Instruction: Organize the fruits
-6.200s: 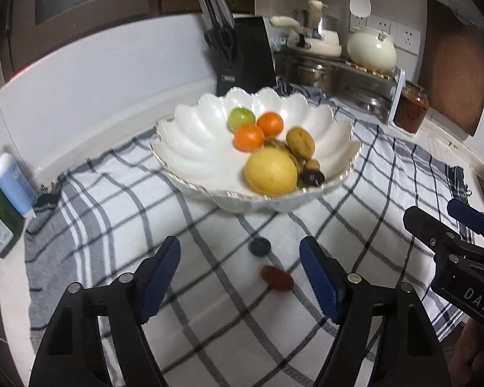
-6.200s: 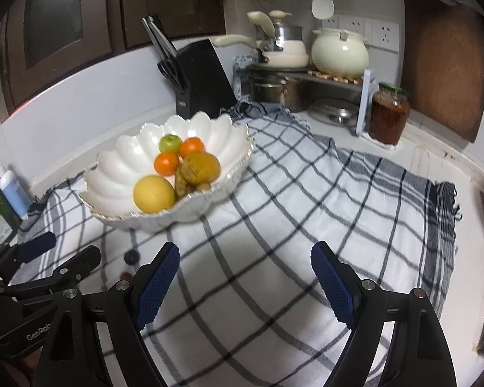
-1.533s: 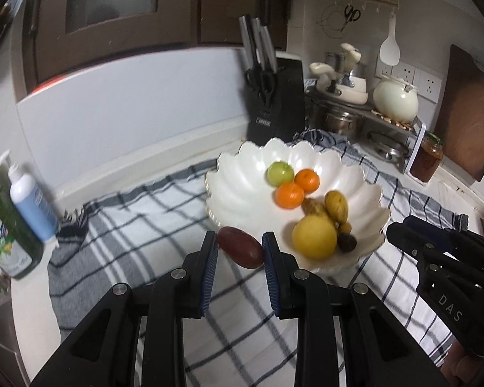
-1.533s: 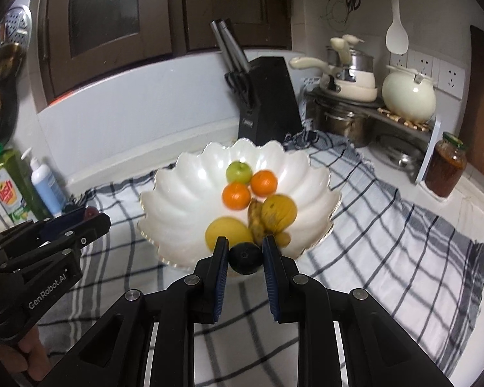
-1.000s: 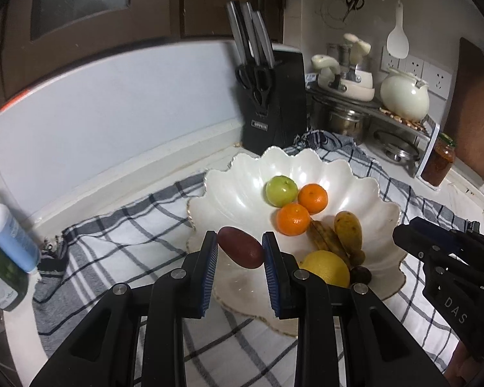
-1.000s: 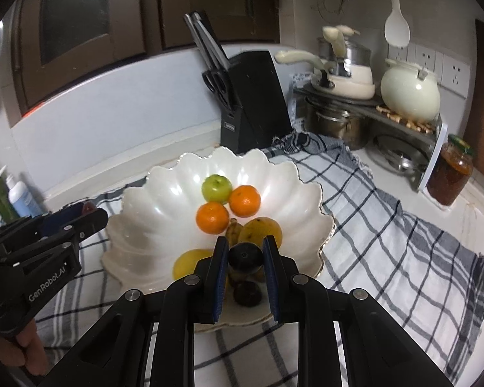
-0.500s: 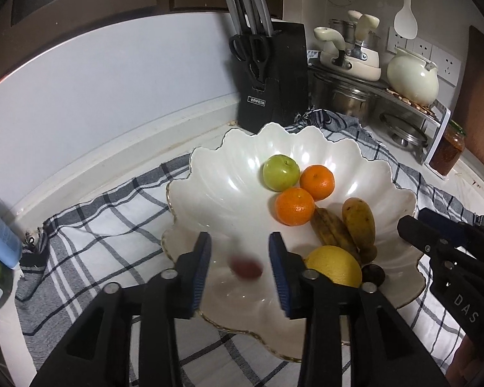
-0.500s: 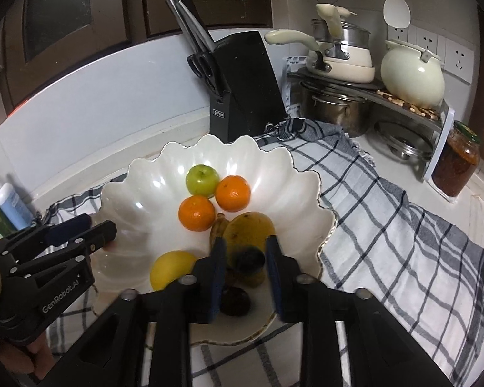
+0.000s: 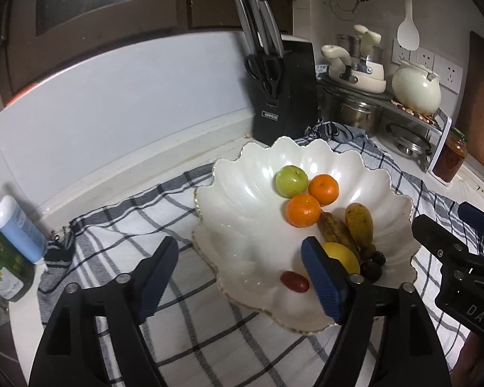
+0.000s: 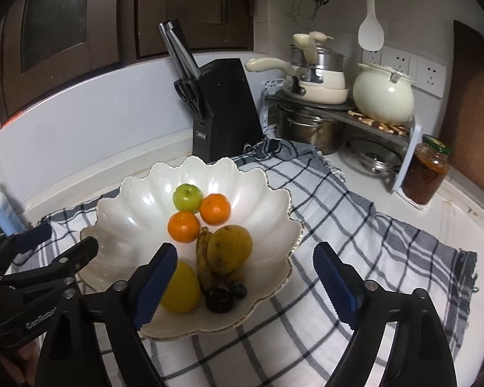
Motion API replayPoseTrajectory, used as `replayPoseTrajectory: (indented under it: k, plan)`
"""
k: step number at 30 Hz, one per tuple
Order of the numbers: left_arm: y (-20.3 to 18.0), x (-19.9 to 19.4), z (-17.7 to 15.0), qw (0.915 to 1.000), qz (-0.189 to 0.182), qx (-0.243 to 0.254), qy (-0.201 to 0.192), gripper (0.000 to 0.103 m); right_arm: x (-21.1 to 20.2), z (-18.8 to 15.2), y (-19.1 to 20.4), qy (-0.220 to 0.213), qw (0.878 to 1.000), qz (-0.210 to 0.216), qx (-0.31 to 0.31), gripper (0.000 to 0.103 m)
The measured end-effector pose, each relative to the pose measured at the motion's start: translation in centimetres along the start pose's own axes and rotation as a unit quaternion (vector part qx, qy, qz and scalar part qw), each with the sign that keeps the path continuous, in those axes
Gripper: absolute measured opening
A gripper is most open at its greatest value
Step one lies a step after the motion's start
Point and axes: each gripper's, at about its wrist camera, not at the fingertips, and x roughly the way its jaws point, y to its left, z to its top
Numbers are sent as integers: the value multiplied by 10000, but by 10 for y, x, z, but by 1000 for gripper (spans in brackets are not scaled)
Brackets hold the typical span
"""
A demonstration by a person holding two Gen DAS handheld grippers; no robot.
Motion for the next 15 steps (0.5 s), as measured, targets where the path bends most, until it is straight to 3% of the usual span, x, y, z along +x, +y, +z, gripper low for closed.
replayPoseTrajectory:
  k: [15]
  plan:
    - [13, -63, -19, 9992, 309, -85, -251, 91, -51, -15, 8, -213, 9997, 90, 13, 88]
